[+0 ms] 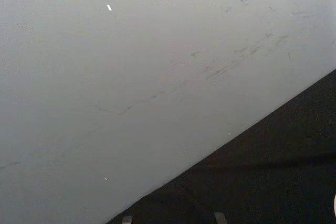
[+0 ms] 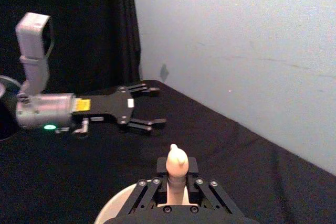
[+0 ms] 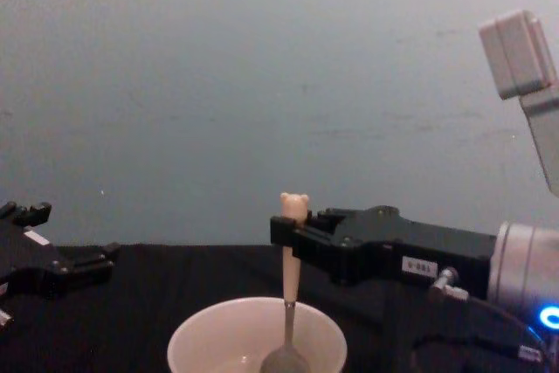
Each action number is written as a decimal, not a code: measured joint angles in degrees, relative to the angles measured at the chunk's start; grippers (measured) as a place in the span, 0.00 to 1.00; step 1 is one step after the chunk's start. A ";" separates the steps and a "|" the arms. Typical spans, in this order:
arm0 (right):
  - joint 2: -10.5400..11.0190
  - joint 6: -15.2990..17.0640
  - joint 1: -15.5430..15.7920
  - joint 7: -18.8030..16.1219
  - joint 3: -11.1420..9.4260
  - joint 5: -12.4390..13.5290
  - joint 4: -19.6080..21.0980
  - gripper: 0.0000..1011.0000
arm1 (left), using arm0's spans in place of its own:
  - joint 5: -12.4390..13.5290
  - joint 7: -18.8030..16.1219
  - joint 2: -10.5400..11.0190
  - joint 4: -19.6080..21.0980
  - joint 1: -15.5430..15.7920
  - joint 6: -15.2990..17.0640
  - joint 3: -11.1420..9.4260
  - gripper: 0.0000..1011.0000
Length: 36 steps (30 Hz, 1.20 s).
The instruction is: Pick up the stirring spoon with one hand, stir inside the cup, then place it back in its original position.
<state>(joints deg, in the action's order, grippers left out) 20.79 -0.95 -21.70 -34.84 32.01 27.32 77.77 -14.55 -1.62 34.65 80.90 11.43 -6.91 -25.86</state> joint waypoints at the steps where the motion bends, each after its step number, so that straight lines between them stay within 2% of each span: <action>1: 0.40 0.24 0.62 -0.19 0.00 0.28 0.94 0.20 | 0.00 0.00 0.00 0.00 0.00 0.00 0.00 0.99; 9: 1.30 1.30 2.75 -0.89 0.52 2.03 3.91 0.20 | 0.00 0.00 0.00 0.00 0.00 0.00 0.00 0.99; 19: 0.19 1.60 1.94 -1.19 2.45 2.15 3.47 0.20 | 0.00 0.00 0.00 0.00 0.00 0.00 0.00 0.99; 25: -1.24 1.22 0.31 -0.61 3.28 1.23 1.58 0.20 | 0.00 0.00 0.00 0.00 0.00 0.00 0.00 0.99; 36: -4.55 -0.27 -3.81 0.12 3.94 -0.93 -4.85 0.20 | 0.00 0.00 0.00 0.00 0.00 0.00 0.00 0.99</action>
<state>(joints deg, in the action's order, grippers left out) 16.25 -1.23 -25.51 -34.72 35.95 26.39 72.92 -14.55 -1.62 34.65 80.90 11.43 -6.91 -25.86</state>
